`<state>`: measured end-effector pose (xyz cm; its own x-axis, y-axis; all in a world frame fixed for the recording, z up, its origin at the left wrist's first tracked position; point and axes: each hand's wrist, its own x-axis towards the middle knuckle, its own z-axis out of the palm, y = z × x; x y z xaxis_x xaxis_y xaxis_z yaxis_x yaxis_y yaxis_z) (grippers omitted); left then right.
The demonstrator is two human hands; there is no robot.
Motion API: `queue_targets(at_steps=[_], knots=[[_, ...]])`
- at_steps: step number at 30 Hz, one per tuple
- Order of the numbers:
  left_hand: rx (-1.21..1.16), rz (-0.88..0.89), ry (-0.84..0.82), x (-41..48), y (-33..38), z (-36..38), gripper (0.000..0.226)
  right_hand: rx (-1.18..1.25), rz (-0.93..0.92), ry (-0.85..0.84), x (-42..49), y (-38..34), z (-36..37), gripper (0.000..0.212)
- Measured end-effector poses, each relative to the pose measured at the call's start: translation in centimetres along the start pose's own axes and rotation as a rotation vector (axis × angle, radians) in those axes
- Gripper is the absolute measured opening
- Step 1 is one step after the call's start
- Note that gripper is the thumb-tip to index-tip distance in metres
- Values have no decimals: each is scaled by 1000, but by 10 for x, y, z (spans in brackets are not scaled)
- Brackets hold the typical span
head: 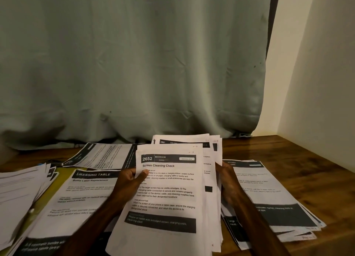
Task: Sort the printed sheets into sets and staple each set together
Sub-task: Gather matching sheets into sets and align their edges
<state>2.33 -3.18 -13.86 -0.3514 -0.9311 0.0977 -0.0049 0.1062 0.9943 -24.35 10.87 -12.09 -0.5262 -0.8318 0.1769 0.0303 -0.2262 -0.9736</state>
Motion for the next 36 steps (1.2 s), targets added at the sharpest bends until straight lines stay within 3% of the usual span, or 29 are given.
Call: queue_targets(at_steps=[2,5,11,15,18,24,31,36], knots=[[2,8,-8,1,0,3,6,-17,-30,25,5,3,-4,10],[13,9,12,0,0,4,5,62,-110,41,4,1,-4,39],[48,19,34,2,0,3,5,-220,-213,161,15,-28,-23,11],[144,37,51,5,-3,2,4,-470,-410,300,18,-57,-33,13],[228,59,67,7,-10,0,15,-542,-556,457,19,-82,-39,23],[122,173,102,1,4,0,18,-468,-719,626,19,-118,-42,27],[-112,85,11,-1,8,2,25,-232,-844,754,16,-127,-50,41],[-180,61,-36,-6,12,8,12,-222,-787,700,16,-112,-44,31]])
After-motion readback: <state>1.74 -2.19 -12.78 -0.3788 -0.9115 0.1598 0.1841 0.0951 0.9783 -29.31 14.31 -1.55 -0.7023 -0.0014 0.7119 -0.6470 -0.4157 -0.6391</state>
